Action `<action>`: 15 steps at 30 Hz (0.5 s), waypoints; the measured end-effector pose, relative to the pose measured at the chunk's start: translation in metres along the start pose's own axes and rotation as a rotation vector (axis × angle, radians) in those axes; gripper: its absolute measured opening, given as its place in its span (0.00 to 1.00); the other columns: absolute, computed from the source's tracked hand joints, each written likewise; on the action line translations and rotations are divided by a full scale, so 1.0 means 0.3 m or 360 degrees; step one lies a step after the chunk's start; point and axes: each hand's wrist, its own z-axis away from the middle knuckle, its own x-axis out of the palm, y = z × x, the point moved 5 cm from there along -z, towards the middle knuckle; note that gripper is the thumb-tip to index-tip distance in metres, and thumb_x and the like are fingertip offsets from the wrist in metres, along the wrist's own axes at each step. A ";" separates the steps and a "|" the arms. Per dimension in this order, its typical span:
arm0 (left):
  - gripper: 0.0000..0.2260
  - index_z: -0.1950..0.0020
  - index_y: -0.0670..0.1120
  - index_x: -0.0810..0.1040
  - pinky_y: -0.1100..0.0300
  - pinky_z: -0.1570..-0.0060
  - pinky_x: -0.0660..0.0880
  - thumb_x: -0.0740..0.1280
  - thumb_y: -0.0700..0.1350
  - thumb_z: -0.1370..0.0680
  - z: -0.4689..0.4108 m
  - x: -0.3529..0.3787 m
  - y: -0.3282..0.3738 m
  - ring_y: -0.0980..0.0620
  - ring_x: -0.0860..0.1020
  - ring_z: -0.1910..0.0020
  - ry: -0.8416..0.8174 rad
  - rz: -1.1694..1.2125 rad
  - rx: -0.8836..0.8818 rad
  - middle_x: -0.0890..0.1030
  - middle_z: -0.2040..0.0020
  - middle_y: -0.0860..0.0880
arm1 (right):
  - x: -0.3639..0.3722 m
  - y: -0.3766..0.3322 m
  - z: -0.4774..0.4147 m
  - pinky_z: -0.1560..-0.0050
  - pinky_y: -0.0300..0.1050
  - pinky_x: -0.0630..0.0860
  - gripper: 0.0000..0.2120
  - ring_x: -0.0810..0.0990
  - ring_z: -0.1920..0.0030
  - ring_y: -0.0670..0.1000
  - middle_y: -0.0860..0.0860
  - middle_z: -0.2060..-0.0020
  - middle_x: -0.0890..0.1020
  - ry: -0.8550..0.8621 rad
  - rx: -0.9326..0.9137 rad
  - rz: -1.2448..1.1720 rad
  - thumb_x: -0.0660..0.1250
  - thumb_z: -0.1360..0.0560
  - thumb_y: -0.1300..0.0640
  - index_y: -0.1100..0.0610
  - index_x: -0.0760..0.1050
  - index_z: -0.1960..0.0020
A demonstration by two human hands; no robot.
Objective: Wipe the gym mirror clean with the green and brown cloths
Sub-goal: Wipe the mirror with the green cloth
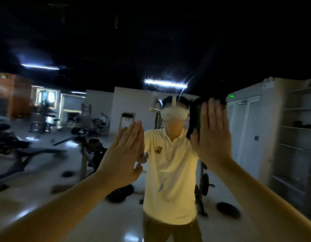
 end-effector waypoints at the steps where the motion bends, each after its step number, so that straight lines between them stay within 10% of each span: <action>1: 0.52 0.17 0.35 0.50 0.44 0.19 0.52 0.71 0.59 0.29 0.001 0.002 -0.003 0.40 0.51 0.17 -0.0017 -0.0001 0.0002 0.49 0.16 0.38 | -0.021 -0.001 -0.057 0.18 0.61 0.48 0.35 0.44 0.17 0.61 0.63 0.17 0.48 0.0042 0.0195 -0.0049 0.47 0.17 0.46 0.63 0.45 0.17; 5: 0.51 0.17 0.37 0.50 0.39 0.21 0.59 0.73 0.55 0.31 0.001 -0.001 -0.014 0.39 0.52 0.17 -0.0063 0.0054 -0.0006 0.50 0.16 0.38 | -0.013 -0.177 -0.095 0.18 0.62 0.44 0.33 0.44 0.17 0.63 0.65 0.18 0.46 0.0109 0.0155 -0.0111 0.46 0.15 0.46 0.65 0.46 0.17; 11: 0.41 0.17 0.39 0.54 0.37 0.22 0.61 0.68 0.47 0.25 0.055 -0.008 0.037 0.41 0.55 0.17 0.0091 0.0292 -0.0156 0.55 0.17 0.39 | 0.109 -0.325 0.345 0.18 0.60 0.48 0.31 0.45 0.17 0.61 0.61 0.18 0.54 -0.0227 -0.0925 -0.0112 0.51 0.14 0.47 0.60 0.51 0.16; 15: 0.51 0.17 0.38 0.51 0.40 0.22 0.59 0.77 0.50 0.31 0.104 0.027 0.083 0.40 0.56 0.18 -0.0004 0.0295 -0.0168 0.54 0.16 0.39 | 0.045 -0.015 0.300 0.18 0.60 0.47 0.32 0.49 0.18 0.62 0.62 0.19 0.57 -0.0105 -0.0363 -0.0003 0.55 0.17 0.47 0.61 0.53 0.18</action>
